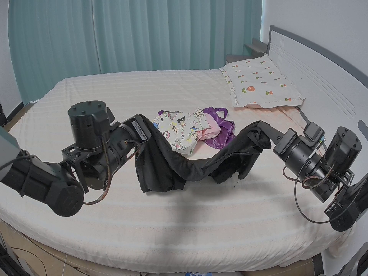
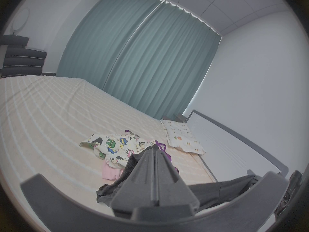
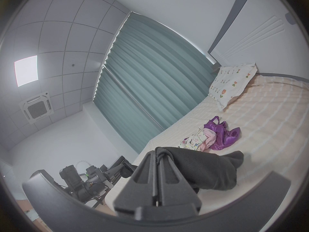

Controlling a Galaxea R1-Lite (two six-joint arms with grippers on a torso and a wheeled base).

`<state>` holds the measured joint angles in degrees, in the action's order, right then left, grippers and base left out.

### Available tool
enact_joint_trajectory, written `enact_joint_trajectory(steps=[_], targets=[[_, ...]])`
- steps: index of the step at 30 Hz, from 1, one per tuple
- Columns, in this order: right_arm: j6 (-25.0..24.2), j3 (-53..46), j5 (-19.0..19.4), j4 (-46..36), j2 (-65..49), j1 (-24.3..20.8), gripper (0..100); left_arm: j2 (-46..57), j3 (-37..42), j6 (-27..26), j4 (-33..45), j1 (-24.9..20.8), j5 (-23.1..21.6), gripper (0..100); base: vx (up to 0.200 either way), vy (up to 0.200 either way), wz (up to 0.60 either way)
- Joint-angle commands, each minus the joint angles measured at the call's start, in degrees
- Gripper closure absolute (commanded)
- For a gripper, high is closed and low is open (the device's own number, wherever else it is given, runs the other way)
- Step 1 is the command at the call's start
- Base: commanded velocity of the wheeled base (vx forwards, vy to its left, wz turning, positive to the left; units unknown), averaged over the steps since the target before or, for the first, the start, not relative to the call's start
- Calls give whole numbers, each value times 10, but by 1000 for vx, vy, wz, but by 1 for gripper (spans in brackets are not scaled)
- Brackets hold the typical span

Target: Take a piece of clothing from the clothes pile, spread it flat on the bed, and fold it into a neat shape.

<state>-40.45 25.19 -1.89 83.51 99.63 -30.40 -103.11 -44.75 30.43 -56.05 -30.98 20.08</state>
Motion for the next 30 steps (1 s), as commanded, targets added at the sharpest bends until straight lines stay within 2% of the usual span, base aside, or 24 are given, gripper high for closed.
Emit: enact_joint_trajectory(steps=[1, 9, 16, 22, 30], targets=[[-3, -41, 13, 31, 90, -7, 100, 12, 129, -2, -112, 8, 1, 100, 0, 0, 0], [-2, -58, 11, 63, 129, -6, 100, -57, 211, 4, -264, 13, 0, 100, 0, 0, 0], [-2, -75, 10, 63, 125, -1, 100, -54, 244, 5, -278, 15, -2, 100, 0, 0, 0], [-2, -77, 11, 63, 127, 6, 100, -58, 252, 27, -279, 21, -7, 100, 0, 0, 0], [-2, -80, 10, 63, 126, 3, 100, -58, 259, 30, -279, 21, -6, 100, 0, 0, 0]])
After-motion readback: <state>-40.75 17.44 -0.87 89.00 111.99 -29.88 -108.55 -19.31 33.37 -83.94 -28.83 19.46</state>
